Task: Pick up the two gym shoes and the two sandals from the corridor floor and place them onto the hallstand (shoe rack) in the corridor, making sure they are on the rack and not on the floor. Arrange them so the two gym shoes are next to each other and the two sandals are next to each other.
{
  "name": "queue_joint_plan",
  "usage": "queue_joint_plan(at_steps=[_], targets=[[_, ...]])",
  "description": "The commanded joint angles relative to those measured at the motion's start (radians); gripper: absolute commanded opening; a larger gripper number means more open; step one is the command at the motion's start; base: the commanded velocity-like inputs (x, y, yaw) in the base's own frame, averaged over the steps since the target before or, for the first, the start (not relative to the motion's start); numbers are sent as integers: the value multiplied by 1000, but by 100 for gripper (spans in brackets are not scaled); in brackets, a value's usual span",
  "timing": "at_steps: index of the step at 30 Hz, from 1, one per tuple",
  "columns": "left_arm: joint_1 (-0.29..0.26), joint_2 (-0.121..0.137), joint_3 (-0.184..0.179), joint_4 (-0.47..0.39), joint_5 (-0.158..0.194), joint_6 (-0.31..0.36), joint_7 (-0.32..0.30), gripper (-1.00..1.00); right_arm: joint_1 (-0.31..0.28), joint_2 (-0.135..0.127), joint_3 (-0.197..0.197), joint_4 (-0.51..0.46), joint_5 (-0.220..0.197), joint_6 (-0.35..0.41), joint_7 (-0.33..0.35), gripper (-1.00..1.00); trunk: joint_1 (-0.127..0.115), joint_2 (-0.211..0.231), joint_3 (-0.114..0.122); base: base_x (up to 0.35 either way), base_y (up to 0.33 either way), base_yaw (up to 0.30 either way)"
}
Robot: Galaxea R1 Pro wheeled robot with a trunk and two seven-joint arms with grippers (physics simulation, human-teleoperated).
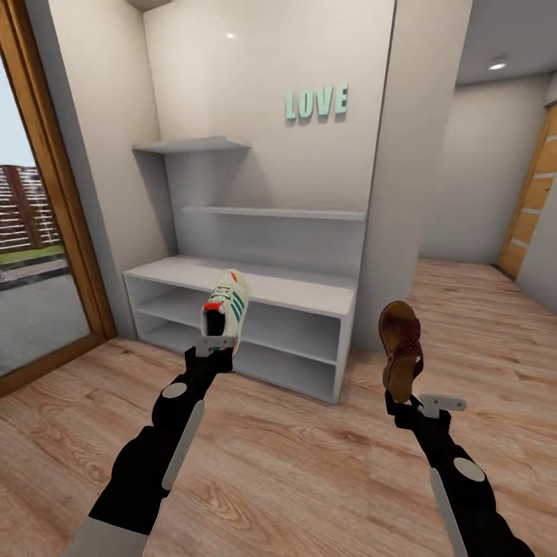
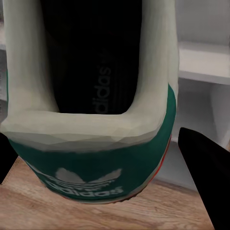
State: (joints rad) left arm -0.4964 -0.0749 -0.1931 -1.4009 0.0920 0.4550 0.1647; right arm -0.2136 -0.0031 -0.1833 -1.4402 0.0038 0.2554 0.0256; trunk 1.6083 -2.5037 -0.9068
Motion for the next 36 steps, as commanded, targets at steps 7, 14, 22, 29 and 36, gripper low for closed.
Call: queue_joint_plan(at_steps=[7, 14, 22, 29, 36], targets=[[-1, 0, -2, -1, 9, 4, 9, -100, 0, 0, -1, -3, -2, 7, 0, -100, 0, -1, -1, 112, 279, -4], [-1, 0, -2, -1, 9, 4, 9, -100, 0, 0, -1, -3, -2, 7, 0, -100, 0, -1, -1, 151, 219, -236], [-1, 0, -2, -1, 9, 3, 9, -100, 0, 0, -1, -2, -2, 7, 0, -100, 0, -1, -1, 27, 20, -298], [-1, 0, -2, -1, 9, 3, 9, -100, 0, 0, -1, -3, -2, 7, 0, -100, 0, -1, -1, 1, 0, -300], [-1, 0, -2, -1, 9, 4, 9, -100, 0, 0, -1, -3, -2, 7, 0, -100, 0, -1, -1, 0, 42, -300]])
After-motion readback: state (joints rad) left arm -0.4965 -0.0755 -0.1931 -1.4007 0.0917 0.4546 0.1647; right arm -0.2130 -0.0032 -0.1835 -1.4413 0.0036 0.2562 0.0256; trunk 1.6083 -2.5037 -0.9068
